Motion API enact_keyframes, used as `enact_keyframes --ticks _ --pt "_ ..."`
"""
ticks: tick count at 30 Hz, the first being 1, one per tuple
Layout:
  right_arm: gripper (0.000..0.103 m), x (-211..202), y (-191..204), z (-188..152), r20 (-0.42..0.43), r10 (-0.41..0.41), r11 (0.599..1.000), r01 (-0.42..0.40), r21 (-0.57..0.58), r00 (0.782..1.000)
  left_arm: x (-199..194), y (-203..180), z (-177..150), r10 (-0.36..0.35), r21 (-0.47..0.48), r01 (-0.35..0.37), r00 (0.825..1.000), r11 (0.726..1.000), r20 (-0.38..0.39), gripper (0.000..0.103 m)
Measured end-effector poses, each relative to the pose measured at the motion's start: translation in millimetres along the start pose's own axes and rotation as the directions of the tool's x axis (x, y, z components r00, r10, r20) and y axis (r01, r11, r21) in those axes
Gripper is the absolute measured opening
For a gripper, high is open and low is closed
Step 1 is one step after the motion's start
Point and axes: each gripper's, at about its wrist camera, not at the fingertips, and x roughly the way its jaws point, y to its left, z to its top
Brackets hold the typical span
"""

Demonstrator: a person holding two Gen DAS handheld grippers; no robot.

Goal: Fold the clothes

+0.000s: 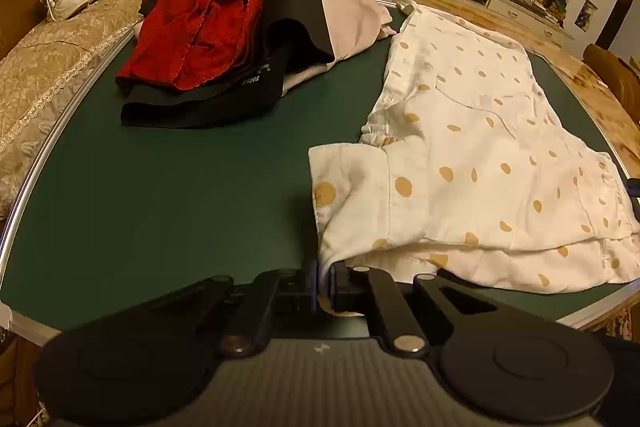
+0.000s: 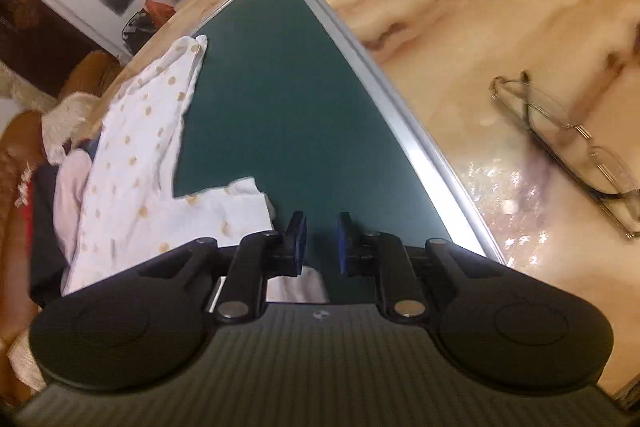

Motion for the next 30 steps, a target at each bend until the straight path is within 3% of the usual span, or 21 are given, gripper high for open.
enact_keyframes --ticks 4,6,8,10,14,17,21,26,30 --pt "0.023 -14 8 -22 0.004 0.083 0.994 -0.082 -0.066 0.997 0 2 -1 -0.003 -0.015 0.003 1.000 1.000 0.005 0.009" --pt "0.034 -21 19 -36 -0.008 0.112 0.985 -0.112 -0.135 0.994 -1 1 -1 0.008 -0.010 -0.007 1.000 1.000 0.008 0.010" --pt "0.051 -29 33 -49 -0.006 0.097 0.970 -0.095 -0.225 0.995 -3 0 -2 0.019 0.001 -0.019 1.000 1.000 0.011 0.014" --pt "0.052 -36 42 -61 -0.015 0.069 0.967 -0.071 -0.244 0.997 -5 0 -3 0.020 0.001 -0.020 1.000 1.000 0.015 0.016" --pt "0.052 -47 43 -76 -0.012 0.153 0.981 -0.153 -0.121 0.988 -11 1 -5 0.015 -0.010 -0.015 0.999 1.000 0.039 0.028" --pt "0.052 -51 75 -93 -0.004 0.177 0.963 -0.174 -0.206 0.984 -15 -2 -6 0.000 -0.003 0.000 0.998 1.000 0.061 0.029" --pt "0.052 -35 137 -116 -0.077 0.247 0.902 -0.258 -0.347 0.966 -21 -17 -7 -0.005 0.045 0.000 0.996 0.999 0.091 0.029" --pt "0.052 -2 237 -142 -0.241 0.349 0.784 -0.423 -0.454 0.906 -27 -54 -9 -0.030 0.149 0.009 0.989 0.989 0.143 0.041" --pt "0.052 27 331 -159 -0.343 0.286 0.677 -0.442 -0.588 0.895 -31 -78 -13 -0.056 0.204 0.021 0.985 0.979 0.166 0.042"
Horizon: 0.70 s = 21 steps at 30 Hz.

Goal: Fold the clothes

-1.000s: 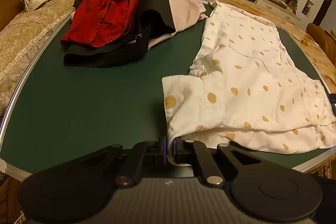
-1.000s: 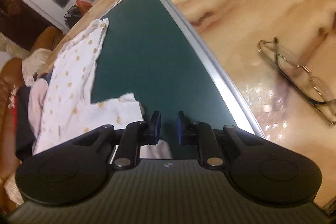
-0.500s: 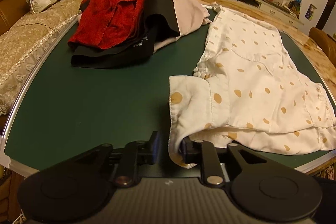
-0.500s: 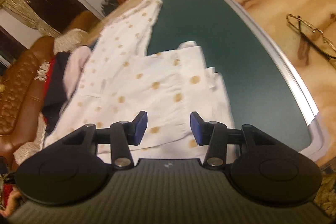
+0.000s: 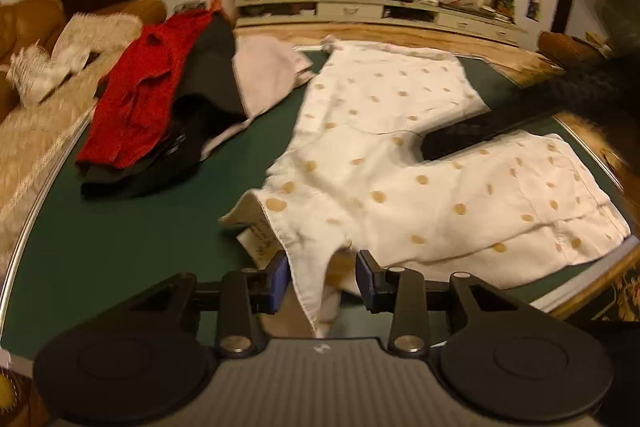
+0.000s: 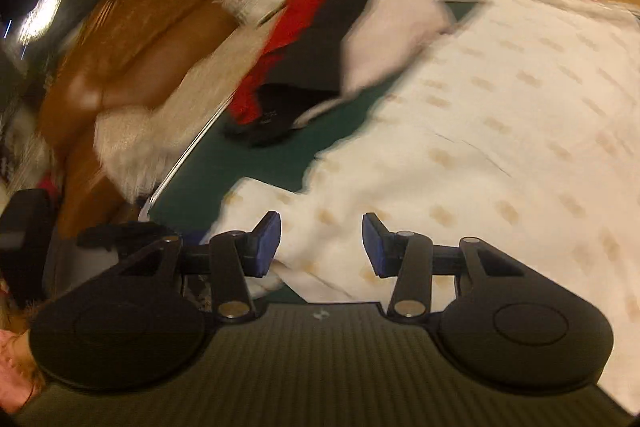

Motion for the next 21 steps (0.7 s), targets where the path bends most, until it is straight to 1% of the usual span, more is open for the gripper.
enact_keyframes --ticks 1,3,5,6,8,9,10,11,12,13,14,15,16,18,19,20,21 --pt "0.052 15 12 13 -0.040 -0.003 1.000 0.002 -0.029 0.999 0 -4 0 -0.009 0.005 0.009 1.000 1.000 0.001 0.044" --pt "0.052 43 30 34 -0.132 0.006 0.999 -0.013 -0.048 0.991 2 -12 -2 -0.025 0.016 0.024 1.000 1.000 0.002 0.044" --pt "0.052 63 53 43 -0.201 -0.022 0.993 -0.002 -0.117 0.979 5 -18 -3 -0.039 0.020 0.039 0.999 0.999 -0.002 0.044" --pt "0.052 71 65 44 -0.226 -0.054 0.987 0.017 -0.162 0.973 7 -20 -5 -0.047 0.017 0.047 0.999 0.999 -0.005 0.044" --pt "0.052 90 87 42 -0.259 -0.164 0.958 0.092 -0.271 0.952 9 -22 -6 -0.059 0.010 0.059 0.998 0.998 -0.008 0.044" --pt "0.052 100 94 39 -0.264 -0.225 0.935 0.131 -0.329 0.938 9 -22 -8 -0.062 0.007 0.062 0.998 0.998 -0.008 0.044" --pt "0.052 109 99 34 -0.254 -0.300 0.903 0.187 -0.387 0.920 10 -22 -9 -0.063 0.004 0.063 0.998 0.998 -0.009 0.044" --pt "0.052 110 97 29 -0.247 -0.322 0.892 0.205 -0.402 0.914 10 -22 -10 -0.062 0.001 0.062 0.998 0.998 -0.011 0.044" --pt "0.049 112 96 24 -0.240 -0.343 0.882 0.223 -0.416 0.908 10 -21 -12 -0.061 -0.003 0.061 0.998 0.998 -0.013 0.044" --pt "0.022 109 88 22 -0.239 -0.311 0.898 0.202 -0.390 0.920 11 -20 -14 -0.061 -0.007 0.061 0.998 0.998 -0.015 0.044" --pt "0.003 103 80 20 -0.241 -0.279 0.919 0.186 -0.347 0.930 12 -18 -16 -0.059 -0.012 0.059 0.998 0.998 -0.018 0.044" --pt "0.003 99 70 23 -0.233 -0.253 0.940 0.181 -0.289 0.939 13 -16 -18 -0.057 -0.018 0.057 0.998 0.998 -0.022 0.044" --pt "0.003 91 58 27 -0.212 -0.203 0.965 0.159 -0.208 0.956 13 -14 -20 -0.055 -0.023 0.055 0.998 0.998 -0.025 0.044" --pt "0.003 69 26 29 -0.156 -0.115 0.993 0.109 -0.045 0.981 13 -9 -23 -0.059 -0.033 0.058 0.998 0.998 -0.022 0.044" --pt "0.003 55 6 26 -0.110 -0.049 0.997 0.056 0.057 0.993 13 -6 -24 -0.062 -0.036 0.061 0.998 0.997 -0.022 0.044" --pt "0.003 42 -15 22 -0.057 0.012 0.988 -0.002 0.156 0.998 11 -3 -24 -0.064 -0.039 0.063 0.998 0.997 -0.025 0.044" --pt "0.003 33 -36 16 -0.014 0.069 0.962 -0.063 0.266 0.998 12 -1 -26 -0.068 -0.043 0.066 0.997 0.997 -0.032 0.044"
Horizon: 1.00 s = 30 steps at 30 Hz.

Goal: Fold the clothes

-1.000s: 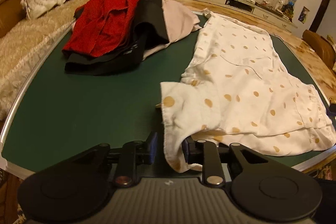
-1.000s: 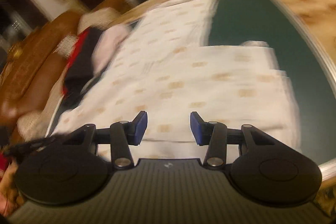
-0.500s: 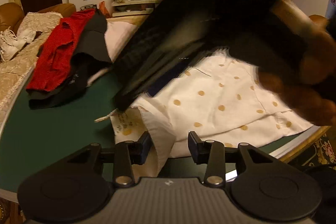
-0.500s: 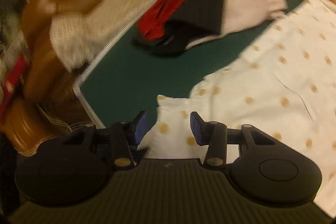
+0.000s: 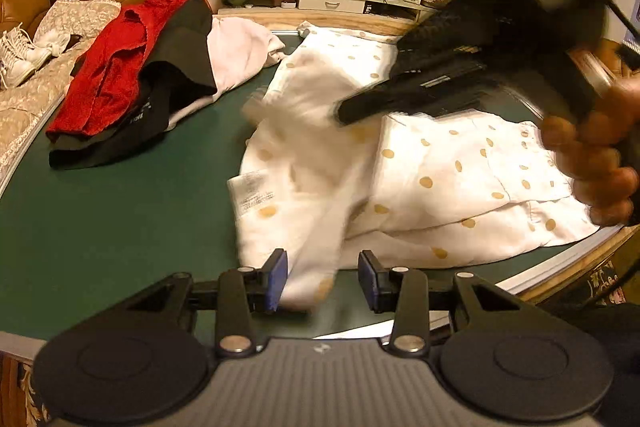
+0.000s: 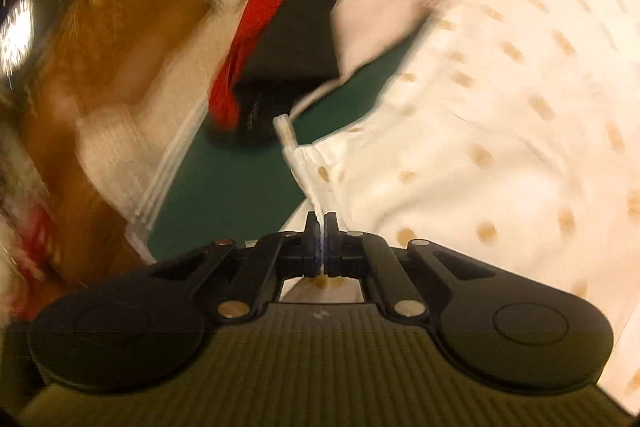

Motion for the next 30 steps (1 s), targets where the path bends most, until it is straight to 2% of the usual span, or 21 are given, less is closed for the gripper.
enact_keyframes --ticks 1,3,4,7,9,11,12,13,14,16,18,22,26,28,30 --pt "0.004 -8 -27 -5 0.019 0.059 0.990 -0.061 0.125 0.998 2 2 -1 -0.003 -0.004 0.003 1.000 1.000 -0.007 0.044" --pt "0.012 -13 -65 -17 -0.020 0.021 0.962 -0.014 0.274 1.000 1 6 -3 -0.014 -0.015 0.014 1.000 1.000 -0.007 0.044" --pt "0.017 -16 -77 -25 -0.040 -0.023 0.955 0.033 0.295 0.999 -1 8 -4 -0.021 -0.024 0.021 1.000 0.999 0.001 0.044" --pt "0.018 -36 -90 -41 0.001 -0.058 0.953 0.055 0.298 0.998 -9 13 -7 -0.027 -0.040 0.028 0.999 0.999 0.020 0.047" --pt "0.022 -49 -81 -42 0.049 -0.077 0.968 0.063 0.243 0.996 -15 17 -7 -0.020 -0.029 0.021 0.999 0.999 0.026 0.050" --pt "0.032 -60 -66 -40 0.088 -0.098 0.982 0.082 0.171 0.991 -24 23 -7 -0.031 -0.016 0.032 0.999 0.999 0.042 0.051" --pt "0.032 -65 -59 -39 0.105 -0.103 0.986 0.088 0.139 0.989 -29 26 -6 -0.038 -0.015 0.039 0.998 0.999 0.052 0.053" --pt "0.035 -70 -51 -38 0.122 -0.107 0.990 0.094 0.108 0.987 -33 30 -6 -0.044 -0.015 0.045 0.997 0.999 0.061 0.057" --pt "0.040 -73 -42 -36 0.121 -0.086 0.994 0.077 0.071 0.989 -37 33 -5 -0.051 -0.014 0.052 0.996 0.999 0.071 0.060" --pt "0.046 -74 -25 -33 0.100 -0.047 0.999 0.048 -0.003 0.994 -36 38 -2 -0.009 0.010 0.009 0.998 1.000 0.054 0.060" --pt "0.047 -68 -9 -32 0.061 -0.016 0.997 0.021 -0.077 0.998 -29 39 2 0.042 0.054 -0.044 0.999 0.998 0.033 0.060" --pt "0.047 -45 12 -41 0.000 -0.097 0.971 0.095 -0.217 0.995 -15 27 8 0.065 0.174 -0.063 0.998 0.983 -0.004 0.060" --pt "0.047 -45 12 -46 0.002 -0.165 0.951 0.160 -0.264 0.986 1 6 9 0.077 0.296 -0.066 0.997 0.953 -0.027 0.060" --pt "0.047 -43 1 -40 -0.033 -0.127 0.973 0.118 -0.198 0.991 6 2 7 0.098 0.322 -0.086 0.995 0.943 -0.021 0.060" --pt "0.047 -40 -11 -33 -0.073 -0.069 0.994 0.062 -0.092 0.995 11 1 6 0.108 0.325 -0.096 0.994 0.941 -0.018 0.047"
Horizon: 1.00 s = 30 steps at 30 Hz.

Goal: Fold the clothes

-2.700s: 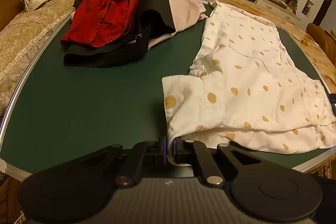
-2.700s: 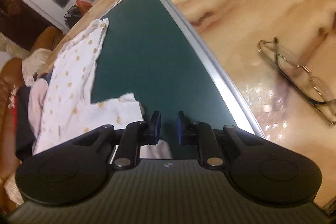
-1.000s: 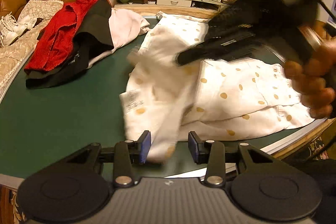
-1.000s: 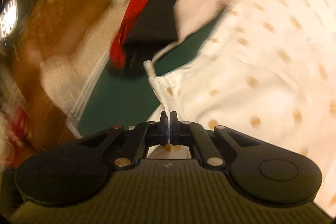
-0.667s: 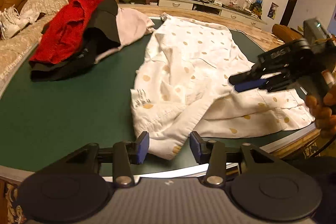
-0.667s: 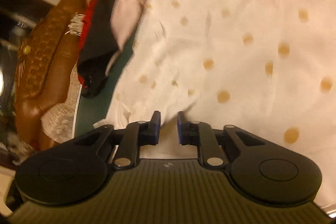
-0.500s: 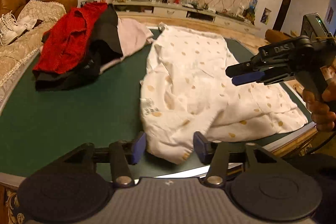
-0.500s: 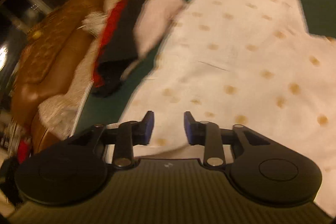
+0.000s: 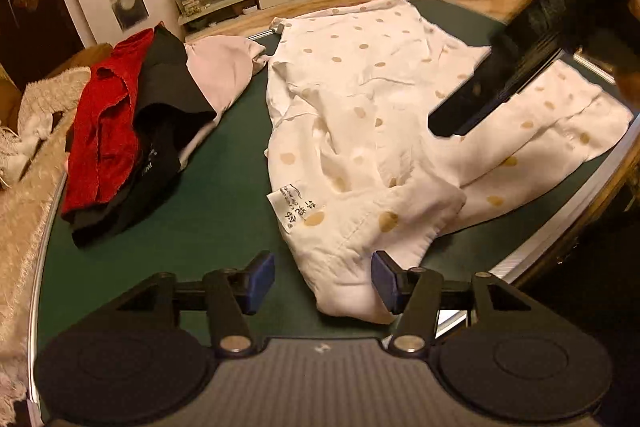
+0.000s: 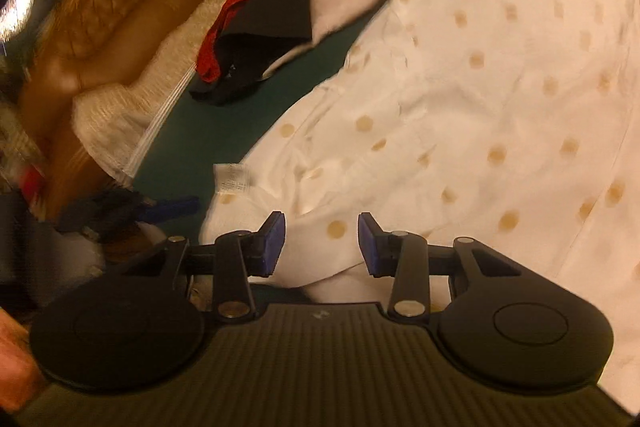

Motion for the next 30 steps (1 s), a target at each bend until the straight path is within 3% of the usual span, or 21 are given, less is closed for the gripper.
enact_keyframes --ticks 1,5,8,10,13,15,16,19,21,23,24,25,27,28,30 --pt "0.047 2 -8 3 -0.016 0.041 0.997 -0.040 0.070 0.999 1 1 0 -0.004 -0.011 0.004 1.000 1.000 0.001 0.035" --pt "0.047 21 -28 11 -0.072 0.103 0.960 -0.081 0.269 0.992 1 4 1 -0.013 -0.026 0.014 1.000 1.000 0.009 0.029" --pt "0.047 38 -42 9 -0.063 0.228 0.880 -0.178 0.440 0.972 -5 4 2 -0.012 -0.015 0.013 1.000 1.000 0.026 0.025" --pt "0.047 45 -47 9 -0.054 0.264 0.835 -0.200 0.512 0.963 -9 6 3 -0.009 -0.017 0.010 0.999 1.000 0.038 0.024" --pt "0.046 53 -43 8 -0.079 0.241 0.844 -0.169 0.509 0.967 -15 7 7 -0.008 -0.021 0.009 0.998 1.000 0.063 0.021" --pt "0.025 56 -39 6 -0.093 0.218 0.858 -0.145 0.493 0.972 -19 7 11 0.000 -0.021 0.002 0.997 1.000 0.081 0.019" --pt "0.005 55 -38 6 -0.087 0.215 0.863 -0.148 0.482 0.973 -21 8 13 0.001 -0.023 0.001 0.996 1.000 0.091 0.018" --pt "0.005 36 -41 9 0.029 0.231 0.844 -0.215 0.490 0.972 -25 12 25 0.008 -0.041 -0.003 0.993 0.999 0.119 0.014" --pt "0.005 17 -46 15 0.145 0.260 0.813 -0.298 0.501 0.955 -25 15 38 0.011 -0.055 -0.003 0.990 0.999 0.137 0.012" --pt "0.005 -5 -49 23 0.235 0.254 0.811 -0.339 0.476 0.938 -22 17 54 0.011 -0.055 -0.002 0.988 0.998 0.153 0.009" --pt "0.006 -16 -50 27 0.280 0.251 0.811 -0.359 0.462 0.927 -20 17 61 0.013 -0.051 -0.005 0.988 0.999 0.155 0.008" --pt "0.008 -23 -46 30 0.266 0.197 0.848 -0.300 0.436 0.944 -17 17 67 0.016 -0.046 -0.009 0.988 0.999 0.156 0.008" --pt "0.029 -36 -39 37 0.243 0.083 0.908 -0.173 0.380 0.967 -12 19 78 0.013 -0.042 -0.007 0.987 0.999 0.157 0.007" --pt "0.046 -41 -33 36 0.243 0.039 0.939 -0.119 0.324 0.969 -9 21 81 0.006 -0.043 0.001 0.987 0.999 0.158 0.006" --pt "0.052 -52 -19 35 0.252 -0.049 0.978 -0.004 0.207 0.966 -6 23 86 -0.008 -0.043 0.015 0.987 0.999 0.160 0.006"
